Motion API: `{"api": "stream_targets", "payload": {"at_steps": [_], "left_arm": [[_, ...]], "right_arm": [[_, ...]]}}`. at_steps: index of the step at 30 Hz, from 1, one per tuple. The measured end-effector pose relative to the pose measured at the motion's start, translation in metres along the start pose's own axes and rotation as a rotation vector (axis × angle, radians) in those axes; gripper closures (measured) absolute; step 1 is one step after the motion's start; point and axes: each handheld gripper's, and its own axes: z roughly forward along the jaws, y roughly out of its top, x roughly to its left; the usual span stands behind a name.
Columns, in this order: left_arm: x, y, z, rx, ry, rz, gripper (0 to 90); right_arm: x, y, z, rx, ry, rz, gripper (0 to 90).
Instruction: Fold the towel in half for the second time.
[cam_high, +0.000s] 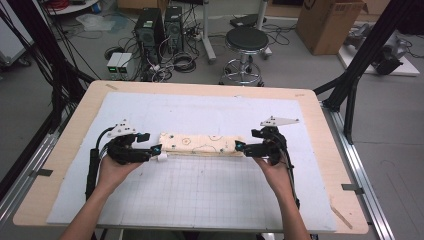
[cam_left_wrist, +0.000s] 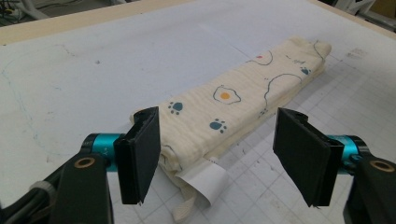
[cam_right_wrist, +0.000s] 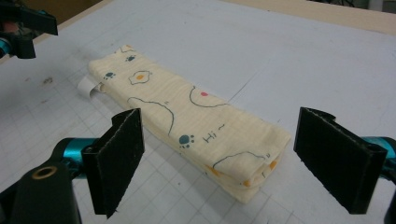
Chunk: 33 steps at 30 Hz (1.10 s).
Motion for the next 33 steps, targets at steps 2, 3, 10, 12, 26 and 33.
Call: {"api": "stream_targets", "payload": {"at_steps": [2, 3, 10, 12, 26, 33], "left_arm": [[0.000, -0.001, -0.004, 0.001, 0.002, 0.003, 32.2], [0.001, -0.001, -0.005, 0.001, 0.006, 0.005, 32.1], [0.002, -0.007, -0.015, -0.008, 0.006, -0.007, 31.5], [0.001, -0.008, -0.016, -0.012, 0.004, -0.010, 31.5], [-0.008, -0.012, -0.026, -0.021, 0.002, 0.021, 30.6], [-0.008, -0.022, -0.030, -0.012, 0.012, 0.015, 30.2]], "right_arm": [[0.001, -0.002, -0.002, 0.005, 0.000, -0.007, 15.3], [0.001, -0.003, -0.003, 0.008, -0.001, -0.017, 15.1], [0.002, -0.013, -0.009, 0.012, -0.017, -0.026, 15.1], [0.002, -0.016, -0.011, 0.005, -0.034, -0.044, 15.1], [0.004, -0.033, -0.026, 0.011, -0.046, -0.057, 15.0], [0.004, -0.040, -0.031, 0.018, -0.053, -0.069, 14.2]]}}
